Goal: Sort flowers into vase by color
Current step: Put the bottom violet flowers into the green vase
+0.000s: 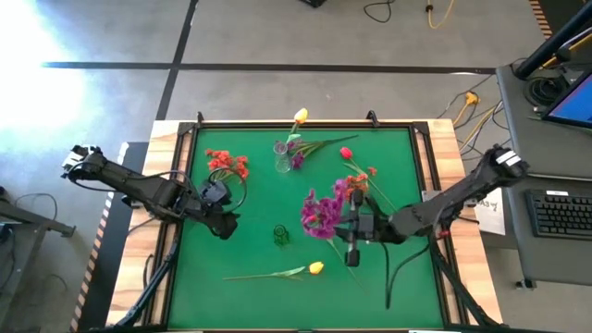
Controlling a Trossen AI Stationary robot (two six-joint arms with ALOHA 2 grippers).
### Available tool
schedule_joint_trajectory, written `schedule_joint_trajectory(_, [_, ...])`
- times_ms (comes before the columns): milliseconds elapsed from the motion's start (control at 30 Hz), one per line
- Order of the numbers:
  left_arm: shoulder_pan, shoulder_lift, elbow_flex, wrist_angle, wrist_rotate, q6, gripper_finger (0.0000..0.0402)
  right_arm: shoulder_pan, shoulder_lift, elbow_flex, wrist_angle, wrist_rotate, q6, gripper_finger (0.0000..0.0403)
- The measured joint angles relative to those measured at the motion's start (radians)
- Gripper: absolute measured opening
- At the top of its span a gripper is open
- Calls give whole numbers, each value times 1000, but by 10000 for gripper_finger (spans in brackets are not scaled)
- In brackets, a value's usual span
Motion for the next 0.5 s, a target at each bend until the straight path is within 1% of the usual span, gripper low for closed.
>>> schedule_joint_trajectory(133, [0,0,0,-60,1,-38,252,-46,102,0,277,-118,-40,24])
schedule_joint_trajectory(233, [0,0,0,-87,1,-59,252,-77,163,1,412,-174,-41,24])
schedule_joint_trajectory(367, [0,1,0,-107,1,-62,252,-118,231,15,485,-224,-21,24])
schedule_joint_trajectory(500, [0,1,1,-113,1,-62,252,-144,293,36,509,-225,-15,24])
